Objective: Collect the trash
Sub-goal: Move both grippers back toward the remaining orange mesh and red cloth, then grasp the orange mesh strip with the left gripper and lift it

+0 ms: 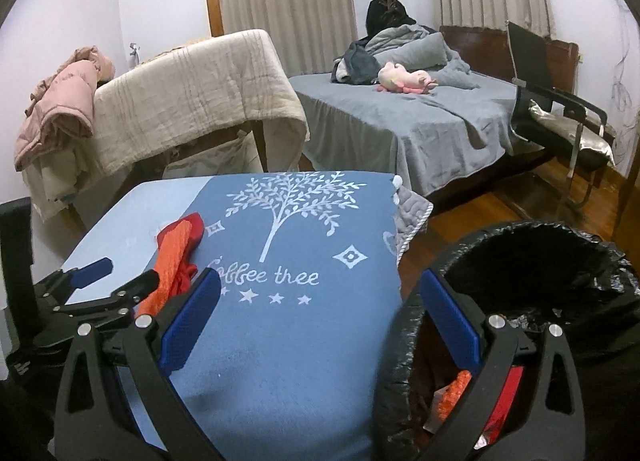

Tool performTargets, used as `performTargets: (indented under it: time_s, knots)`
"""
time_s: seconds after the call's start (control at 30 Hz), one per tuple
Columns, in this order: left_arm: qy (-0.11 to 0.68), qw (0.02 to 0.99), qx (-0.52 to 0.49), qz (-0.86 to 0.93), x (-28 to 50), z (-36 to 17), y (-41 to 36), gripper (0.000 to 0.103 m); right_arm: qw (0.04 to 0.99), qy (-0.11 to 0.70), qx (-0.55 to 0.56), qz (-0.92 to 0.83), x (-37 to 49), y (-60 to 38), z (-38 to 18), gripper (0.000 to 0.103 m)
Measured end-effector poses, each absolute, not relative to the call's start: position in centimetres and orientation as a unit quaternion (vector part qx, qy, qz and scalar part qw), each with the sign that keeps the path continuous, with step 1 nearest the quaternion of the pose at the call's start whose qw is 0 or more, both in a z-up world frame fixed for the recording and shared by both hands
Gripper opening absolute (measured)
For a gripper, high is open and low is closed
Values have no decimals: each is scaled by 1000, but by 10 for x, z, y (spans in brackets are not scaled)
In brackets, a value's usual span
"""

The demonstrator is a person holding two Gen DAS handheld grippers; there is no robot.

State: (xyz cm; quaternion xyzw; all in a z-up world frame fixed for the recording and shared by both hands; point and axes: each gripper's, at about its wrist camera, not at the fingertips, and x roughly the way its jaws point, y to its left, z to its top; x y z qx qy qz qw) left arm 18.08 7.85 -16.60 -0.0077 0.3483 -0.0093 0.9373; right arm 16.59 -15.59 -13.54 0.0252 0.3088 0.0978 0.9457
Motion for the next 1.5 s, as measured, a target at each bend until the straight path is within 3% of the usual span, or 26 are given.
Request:
performTargets:
  time_s: [0.3, 0.7, 1.03, 1.1, 1.13, 1.5]
  knots:
    - [372, 928, -5, -15, 197, -183, 75, 80, 942, 317, 18, 106, 176, -147, -144, 97]
    - [379, 924, -29, -31, 191, -181, 93, 42, 942, 317, 9, 113, 174, -142, -145, 97]
    - [393, 919, -43, -13, 193, -187, 106, 34, 939, 321, 2, 122, 172, -133, -147, 97]
    - [393, 919, -36, -18, 193, -186, 103, 17, 939, 322, 2, 122, 173, -132, -147, 97]
    - [391, 920, -34, -19, 193, -186, 104, 15, 939, 322, 3, 123, 173, -132, -147, 97]
    - [359, 932, -49, -1, 180, -165, 122, 11, 938, 320, 4, 135, 173, -117, -147, 97]
